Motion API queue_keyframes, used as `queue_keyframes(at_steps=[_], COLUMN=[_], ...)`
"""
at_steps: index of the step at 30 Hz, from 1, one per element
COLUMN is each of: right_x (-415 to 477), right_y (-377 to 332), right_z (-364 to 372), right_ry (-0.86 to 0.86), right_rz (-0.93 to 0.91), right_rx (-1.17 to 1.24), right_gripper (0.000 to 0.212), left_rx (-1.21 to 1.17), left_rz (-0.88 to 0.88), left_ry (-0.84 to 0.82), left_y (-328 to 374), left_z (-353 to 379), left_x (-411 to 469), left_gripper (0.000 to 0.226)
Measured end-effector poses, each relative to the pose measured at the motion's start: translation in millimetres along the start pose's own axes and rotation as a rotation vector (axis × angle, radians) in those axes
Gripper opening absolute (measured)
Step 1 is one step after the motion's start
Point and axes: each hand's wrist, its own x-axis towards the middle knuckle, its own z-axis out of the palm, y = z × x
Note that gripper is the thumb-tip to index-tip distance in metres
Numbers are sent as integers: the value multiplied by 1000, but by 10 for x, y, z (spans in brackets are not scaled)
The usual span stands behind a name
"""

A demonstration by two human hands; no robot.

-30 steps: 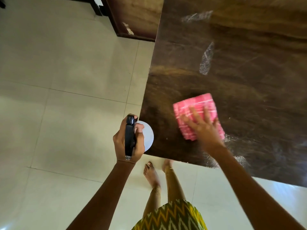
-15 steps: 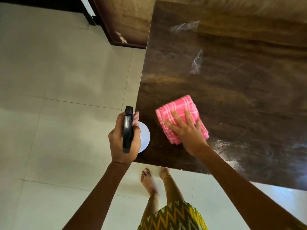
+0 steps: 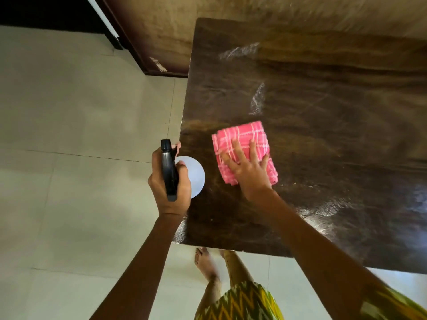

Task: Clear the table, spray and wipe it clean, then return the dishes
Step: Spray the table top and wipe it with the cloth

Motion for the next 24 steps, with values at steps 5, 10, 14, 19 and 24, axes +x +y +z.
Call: queue_keyframes(at_steps=[5,10,14,19,24], right_x=[-703,-282,117,-298,-568], right_y=[550,873,455,241,519], right_z=[365,6,-175,-26,-92], right_ry=[-42,-24,-2,-112,-137], right_rz=[31,335,260,10,230], right_rx=[-16,130,119,45,180], right_gripper=[123,94,82,80,77], left_rx=[30,-42,-76,-30,125], left_rz=[-30,-77,-133,-126,-32], left_ry=[80,102,112,98,9], left_y=[26,46,59,174,360], left_z=[63,117,132,126,322], left_x=[-10,-2,15,28,65], left_gripper=[37,37,37,40,35])
